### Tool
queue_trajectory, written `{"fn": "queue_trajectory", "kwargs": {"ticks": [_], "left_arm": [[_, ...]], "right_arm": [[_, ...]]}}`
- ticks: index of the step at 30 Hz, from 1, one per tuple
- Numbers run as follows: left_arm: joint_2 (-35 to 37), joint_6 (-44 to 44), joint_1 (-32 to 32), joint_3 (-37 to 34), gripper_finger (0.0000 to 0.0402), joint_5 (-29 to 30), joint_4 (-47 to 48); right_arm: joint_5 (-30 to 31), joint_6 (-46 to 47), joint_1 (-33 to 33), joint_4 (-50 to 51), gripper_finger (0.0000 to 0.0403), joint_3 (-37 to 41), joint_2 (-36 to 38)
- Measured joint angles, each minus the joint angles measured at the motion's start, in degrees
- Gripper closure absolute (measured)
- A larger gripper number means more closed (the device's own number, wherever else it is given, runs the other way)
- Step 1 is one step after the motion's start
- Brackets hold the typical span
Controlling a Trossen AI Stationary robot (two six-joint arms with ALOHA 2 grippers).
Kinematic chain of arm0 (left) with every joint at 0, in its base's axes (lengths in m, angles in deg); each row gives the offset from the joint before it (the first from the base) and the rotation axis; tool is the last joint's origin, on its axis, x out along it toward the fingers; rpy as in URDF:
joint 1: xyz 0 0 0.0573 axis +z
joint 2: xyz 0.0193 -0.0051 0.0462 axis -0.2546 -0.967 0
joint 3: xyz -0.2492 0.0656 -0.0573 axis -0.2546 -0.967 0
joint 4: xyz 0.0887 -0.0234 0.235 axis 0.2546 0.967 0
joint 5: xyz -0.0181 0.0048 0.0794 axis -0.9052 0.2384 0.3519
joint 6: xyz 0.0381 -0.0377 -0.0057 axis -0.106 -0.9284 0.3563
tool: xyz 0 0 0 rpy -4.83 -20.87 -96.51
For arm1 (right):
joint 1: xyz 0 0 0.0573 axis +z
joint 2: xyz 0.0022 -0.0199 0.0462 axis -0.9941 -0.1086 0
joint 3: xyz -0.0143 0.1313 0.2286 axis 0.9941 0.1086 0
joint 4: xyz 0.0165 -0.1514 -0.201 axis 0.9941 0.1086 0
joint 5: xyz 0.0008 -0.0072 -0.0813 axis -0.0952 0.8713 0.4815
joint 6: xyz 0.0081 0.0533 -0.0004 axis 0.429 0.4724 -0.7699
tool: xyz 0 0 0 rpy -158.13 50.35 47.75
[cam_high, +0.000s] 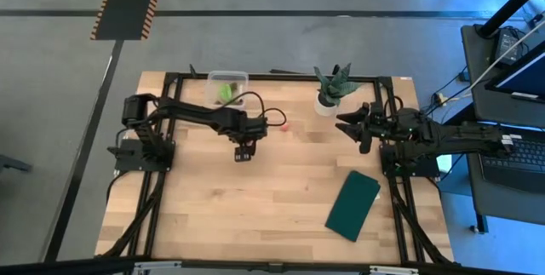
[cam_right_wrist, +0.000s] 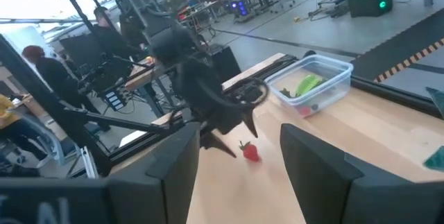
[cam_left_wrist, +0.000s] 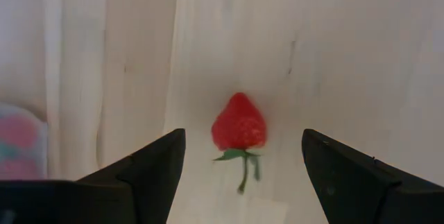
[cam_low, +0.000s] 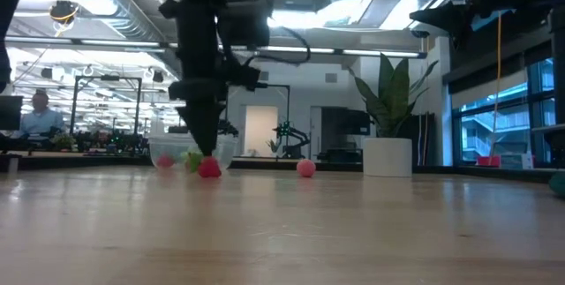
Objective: Pick and placing Produce into tupperware
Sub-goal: Put the red strawberry into the transparent container
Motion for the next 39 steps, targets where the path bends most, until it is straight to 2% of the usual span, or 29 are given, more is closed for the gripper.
{"fn": "queue_trajectory", "kwargs": {"ticks": [7, 18, 26, 39], "left_arm": [[-1.2, 0.0, 1.4, 0.0, 0.0124, -1.4, -1.1], [-3.2, 0.2, 3.1, 0.0, 0.0125, -4.8, -1.6], [-5.3, 0.4, 2.5, 0.0, 0.0125, -4.9, -3.3], [-5.5, 0.2, 3.1, 0.0, 0.0166, -4.2, -3.3]], "right_arm": [[-3.0, 0.0, 0.0, 0.1, 0.0199, 0.0, 0.0], [-3.1, 0.0, 0.0, 0.0, 0.0199, 0.0, 0.0], [-3.1, 0.0, 0.0, 0.0, 0.0199, 0.0, 0.0], [-3.1, 0.1, 0.0, 0.1, 0.0199, -0.1, 0.0]]}}
